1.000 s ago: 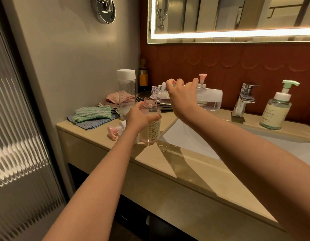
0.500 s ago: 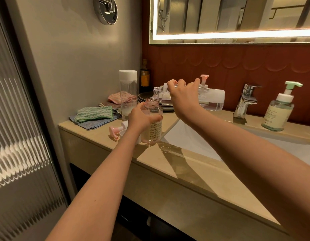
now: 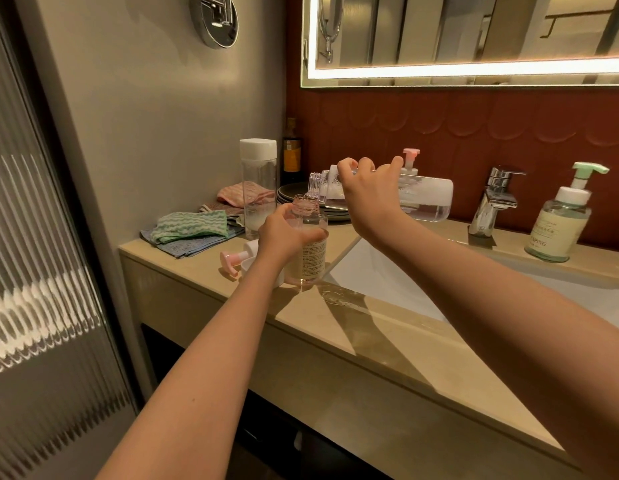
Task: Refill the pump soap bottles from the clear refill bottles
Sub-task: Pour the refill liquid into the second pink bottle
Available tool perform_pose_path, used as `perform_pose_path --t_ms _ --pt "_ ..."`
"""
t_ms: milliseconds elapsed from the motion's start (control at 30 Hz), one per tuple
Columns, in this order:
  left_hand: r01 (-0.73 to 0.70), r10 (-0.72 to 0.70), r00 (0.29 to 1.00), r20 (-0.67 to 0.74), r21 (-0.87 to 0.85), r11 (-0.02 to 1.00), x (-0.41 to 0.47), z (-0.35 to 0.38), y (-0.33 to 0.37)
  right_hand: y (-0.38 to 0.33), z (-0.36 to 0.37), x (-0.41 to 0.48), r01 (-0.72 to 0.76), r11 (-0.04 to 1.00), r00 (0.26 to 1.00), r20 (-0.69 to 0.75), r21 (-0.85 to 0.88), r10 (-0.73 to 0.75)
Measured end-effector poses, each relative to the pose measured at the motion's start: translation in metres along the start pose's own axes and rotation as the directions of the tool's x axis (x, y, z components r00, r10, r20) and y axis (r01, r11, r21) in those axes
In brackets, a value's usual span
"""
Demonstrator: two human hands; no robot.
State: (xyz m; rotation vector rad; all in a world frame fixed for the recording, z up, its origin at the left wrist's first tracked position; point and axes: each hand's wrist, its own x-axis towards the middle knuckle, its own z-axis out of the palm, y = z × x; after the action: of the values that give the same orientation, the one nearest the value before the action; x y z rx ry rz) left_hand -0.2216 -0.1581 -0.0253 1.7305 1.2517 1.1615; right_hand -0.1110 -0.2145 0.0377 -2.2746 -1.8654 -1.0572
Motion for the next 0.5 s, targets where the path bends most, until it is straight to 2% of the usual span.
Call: perform_pose_path --t_ms 500 --pt "0.006 -0.006 1.0 0.001 -0.005 1.0 0.0001 0.0008 0.0 -0.0002 -0.0011 -0.0002 -0.001 1.0 1.0 0.006 0.004 0.001"
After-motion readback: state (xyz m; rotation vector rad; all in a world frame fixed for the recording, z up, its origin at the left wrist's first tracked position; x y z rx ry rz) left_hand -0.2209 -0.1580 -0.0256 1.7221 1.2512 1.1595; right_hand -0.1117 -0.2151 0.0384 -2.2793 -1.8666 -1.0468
